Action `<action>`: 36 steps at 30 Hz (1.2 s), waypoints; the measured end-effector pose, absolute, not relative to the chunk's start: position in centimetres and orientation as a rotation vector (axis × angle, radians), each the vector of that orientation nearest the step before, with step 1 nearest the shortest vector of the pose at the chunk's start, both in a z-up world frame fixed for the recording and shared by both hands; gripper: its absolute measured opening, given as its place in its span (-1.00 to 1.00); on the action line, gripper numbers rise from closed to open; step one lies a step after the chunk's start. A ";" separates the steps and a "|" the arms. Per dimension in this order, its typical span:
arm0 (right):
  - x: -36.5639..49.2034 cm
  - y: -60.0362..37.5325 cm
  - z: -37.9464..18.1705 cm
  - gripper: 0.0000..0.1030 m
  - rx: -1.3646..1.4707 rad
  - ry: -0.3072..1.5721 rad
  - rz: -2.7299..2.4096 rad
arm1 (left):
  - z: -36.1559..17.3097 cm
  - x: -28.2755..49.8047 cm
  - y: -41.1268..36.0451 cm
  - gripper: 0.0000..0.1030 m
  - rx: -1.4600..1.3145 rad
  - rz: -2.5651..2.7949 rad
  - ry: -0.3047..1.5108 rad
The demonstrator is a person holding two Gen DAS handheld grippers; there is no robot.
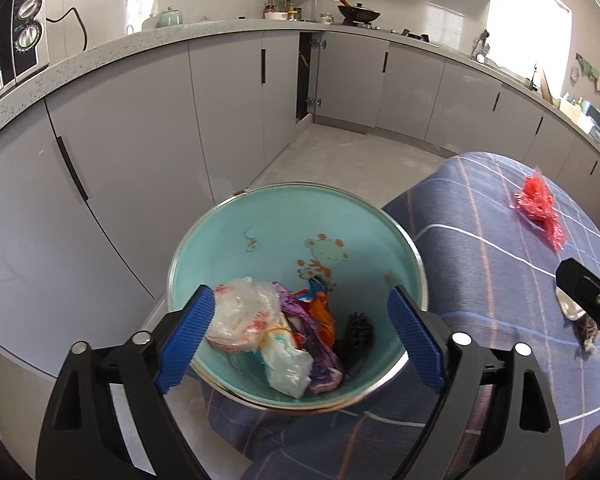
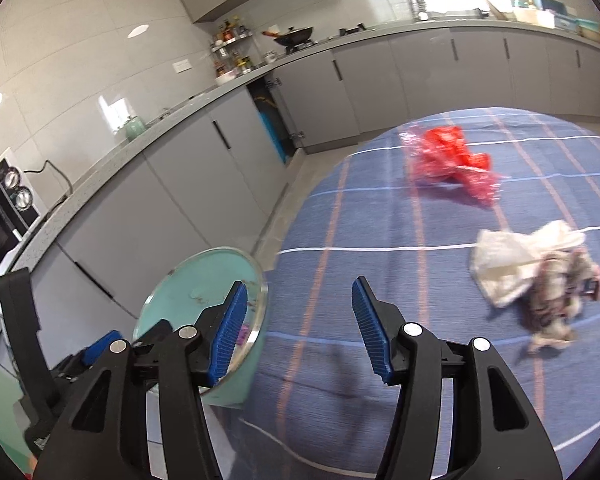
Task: Collect trash
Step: 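Move both tools back toward the white cloth and checkered rag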
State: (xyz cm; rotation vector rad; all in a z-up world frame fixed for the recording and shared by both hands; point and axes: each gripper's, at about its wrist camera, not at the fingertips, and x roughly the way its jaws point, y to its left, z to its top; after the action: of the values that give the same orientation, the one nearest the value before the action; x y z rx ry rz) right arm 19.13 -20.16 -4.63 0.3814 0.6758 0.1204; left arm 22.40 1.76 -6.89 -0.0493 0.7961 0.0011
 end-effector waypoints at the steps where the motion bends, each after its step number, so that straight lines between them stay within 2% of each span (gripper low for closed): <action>1: 18.9 -20.7 -4.7 0.08 0.382 0.675 0.109 | -6.7 22.2 1.3 0.74 -0.048 -0.009 0.793; 7: 17.7 -24.3 -5.4 0.13 0.410 0.690 0.042 | -6.3 21.4 -1.3 0.89 -0.017 -0.043 0.786; 12: 16.3 -26.8 -5.7 0.21 0.421 0.680 0.004 | -6.1 20.9 -3.3 0.89 0.000 -0.061 0.794; 27: 12.3 -36.1 -7.7 0.21 0.489 0.678 -0.187 | -6.3 19.0 -11.3 0.88 0.091 -0.245 0.790; 36: 13.7 -37.9 -8.6 0.23 0.519 0.728 -0.166 | -7.0 19.0 -14.3 0.88 0.126 -0.289 0.814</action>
State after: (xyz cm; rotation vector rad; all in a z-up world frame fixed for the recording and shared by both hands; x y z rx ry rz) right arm 13.73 -37.89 -8.63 0.5191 0.7283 -0.1661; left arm 18.95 -14.28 -6.98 0.1263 0.8143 -0.2893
